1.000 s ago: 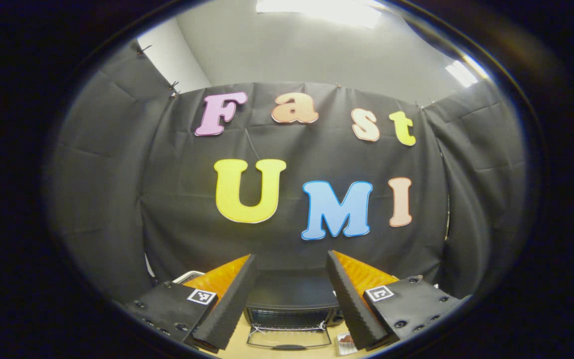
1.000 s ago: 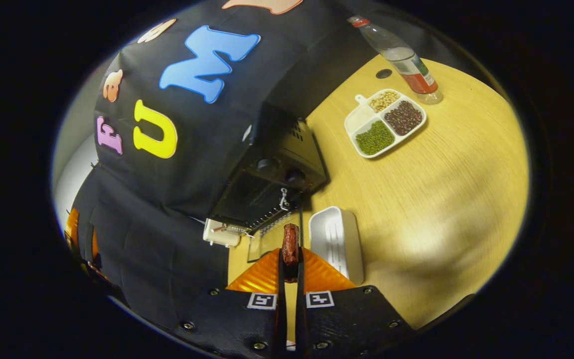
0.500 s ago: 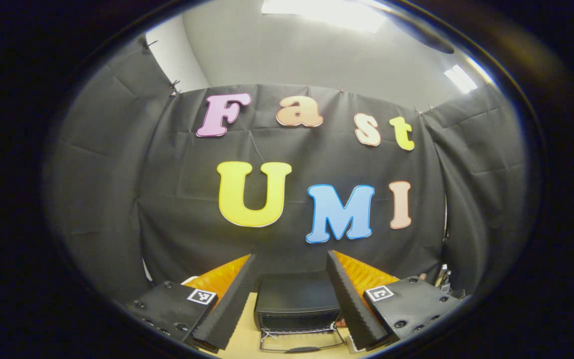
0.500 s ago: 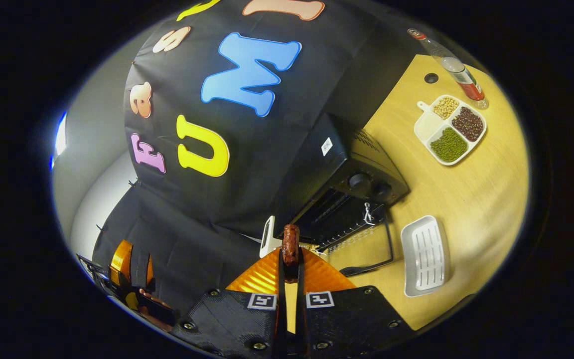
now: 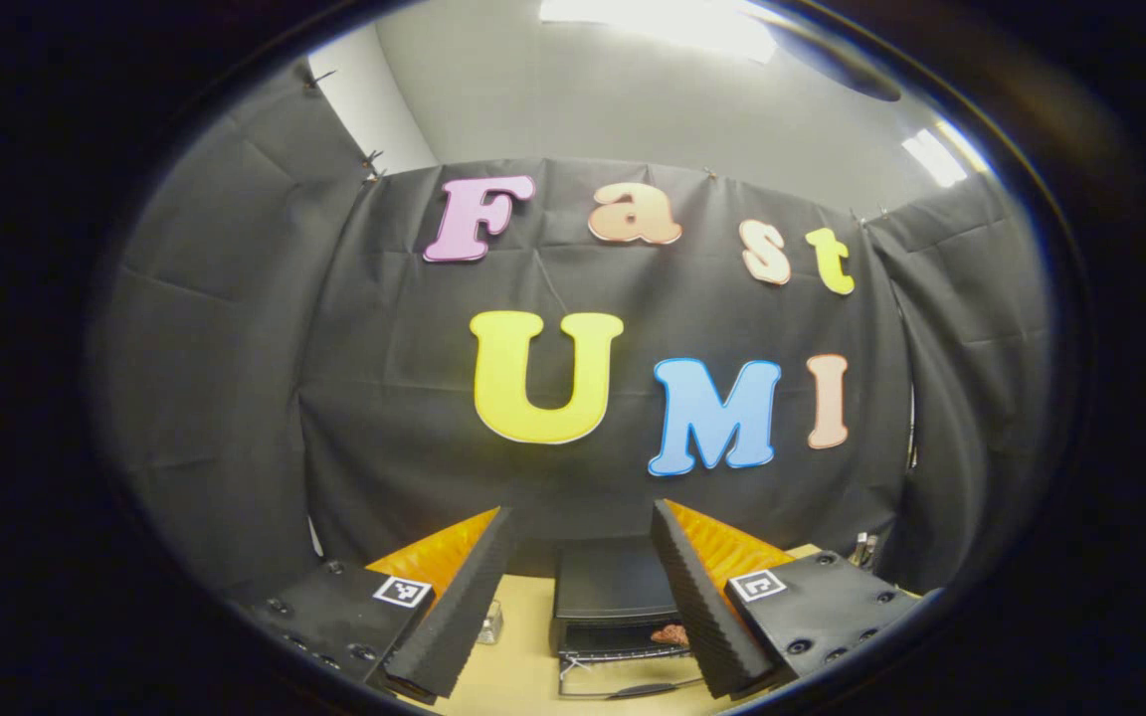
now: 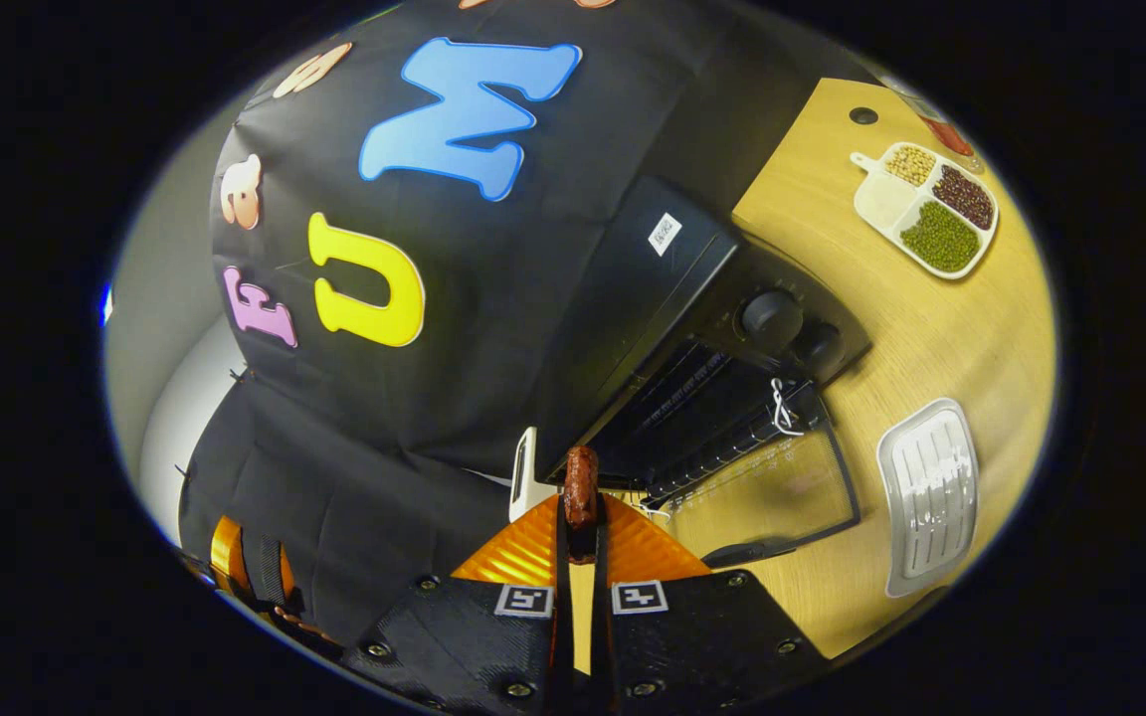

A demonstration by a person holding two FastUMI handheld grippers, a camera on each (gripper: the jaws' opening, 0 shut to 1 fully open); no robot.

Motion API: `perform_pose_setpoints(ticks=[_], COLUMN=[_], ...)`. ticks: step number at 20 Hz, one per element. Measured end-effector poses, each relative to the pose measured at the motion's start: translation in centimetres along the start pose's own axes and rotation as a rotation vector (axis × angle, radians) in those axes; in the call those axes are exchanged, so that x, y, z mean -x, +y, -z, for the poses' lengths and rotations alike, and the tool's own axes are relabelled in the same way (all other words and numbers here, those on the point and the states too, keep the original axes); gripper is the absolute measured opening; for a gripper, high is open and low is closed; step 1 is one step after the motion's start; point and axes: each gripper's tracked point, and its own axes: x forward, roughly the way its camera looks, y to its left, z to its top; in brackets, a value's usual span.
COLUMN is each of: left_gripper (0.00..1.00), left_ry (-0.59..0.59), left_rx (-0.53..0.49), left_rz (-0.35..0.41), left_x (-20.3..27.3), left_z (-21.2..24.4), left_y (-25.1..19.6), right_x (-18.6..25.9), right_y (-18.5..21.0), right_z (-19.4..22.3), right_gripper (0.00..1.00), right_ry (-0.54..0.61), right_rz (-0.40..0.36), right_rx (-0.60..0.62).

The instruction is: Open the electric oven with the left hand, put the food in, and close the electric oven.

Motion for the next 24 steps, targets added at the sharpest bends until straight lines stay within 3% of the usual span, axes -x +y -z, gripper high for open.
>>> perform_pose_setpoints(ticks=[10,14,18,24], left_gripper=[0.98,0.98,0.89,0.9], left_ry=[0.043,0.084,0.097,0.109], left_rx=[-0.003,-0.003,-0.01,-0.004], left_rz=[-0.093,-0.122,-0.142,-0.158], left_x=[0.2,0.2,0.2,0.1], left_z=[1.7,3.3,3.6,3.7], left_y=[6.6,8.0,9.2,10.5], right_x=[-9.0,-11.6,-13.7,-15.4], right_y=[-3.8,-4.6,-5.3,-6.5], right_z=[-1.0,-1.8,-2.5,-3.3], right_gripper=[0.07,0.07,0.07,0.09], right_ry=[-0.142,-0.182,-0.226,-0.269], right_rz=[0.113,0.134,0.153,0.194], right_rx=[-0.129,-0.11,-0.123,-0.096])
